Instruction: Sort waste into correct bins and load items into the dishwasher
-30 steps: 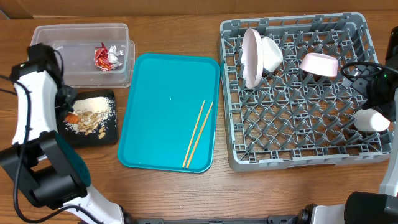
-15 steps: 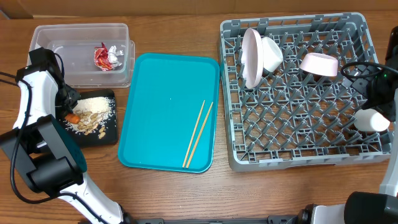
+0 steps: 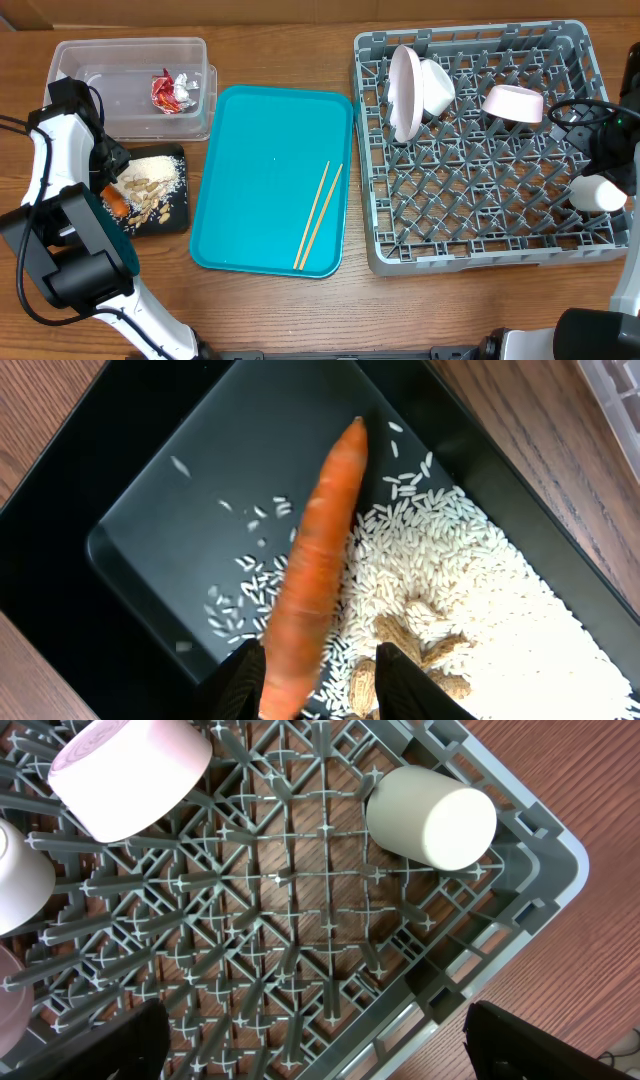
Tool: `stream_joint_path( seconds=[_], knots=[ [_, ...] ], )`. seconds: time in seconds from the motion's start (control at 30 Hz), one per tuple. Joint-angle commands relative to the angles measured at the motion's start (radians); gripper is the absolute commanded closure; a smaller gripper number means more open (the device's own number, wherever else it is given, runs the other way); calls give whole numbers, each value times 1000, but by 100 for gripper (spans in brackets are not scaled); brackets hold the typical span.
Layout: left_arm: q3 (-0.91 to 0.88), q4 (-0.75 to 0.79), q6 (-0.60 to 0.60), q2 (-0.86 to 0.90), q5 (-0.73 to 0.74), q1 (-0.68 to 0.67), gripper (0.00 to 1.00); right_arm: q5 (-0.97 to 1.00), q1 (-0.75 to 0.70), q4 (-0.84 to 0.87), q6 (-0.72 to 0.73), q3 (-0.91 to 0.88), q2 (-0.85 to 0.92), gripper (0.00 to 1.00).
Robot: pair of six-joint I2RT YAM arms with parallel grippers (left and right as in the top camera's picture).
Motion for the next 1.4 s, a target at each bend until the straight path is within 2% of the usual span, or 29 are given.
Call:
stream_joint_path(
  seconds=[0.0,0.03,0.07,0.1,0.2,0.57,0.77,0.9,1.0,1.2,1.27,1.3,1.37],
  knots=[
    [0,-6,9,13,0,0,56,2,2,2,-5,21,-10,3],
    [0,-8,9,13,1,0,51,2,2,2,-5,21,-10,3],
    [0,-12,9,13,1,0,39,2,2,2,-5,21,-10,3],
    [0,-14,9,13,1,0,32,2,2,2,-5,21,-10,3],
    [0,-19,10,13,6,-1,19,2,2,2,-5,20,-10,3],
    [3,-24,85,-89,221,-52,16,2,2,3,-5,20,-10,1],
    [3,-56,153,-212,248,-217,15,-6,2,2,-5,21,-10,0],
    [3,-123,164,-244,248,-333,12,-121,3,2,-58,21,-10,0],
    [3,-193,143,-244,257,-366,11,-203,24,1,-83,21,-10,0],
    [2,-284,128,-243,254,-370,9,-270,198,8,-56,21,-10,0],
    [2,-298,128,-243,251,-370,6,-272,296,27,-20,21,-10,0],
    [2,-303,128,-243,251,-370,0,-271,365,44,-2,21,-10,0],
    [2,-304,127,-243,252,-369,0,-271,453,66,28,20,-7,0]
  ],
)
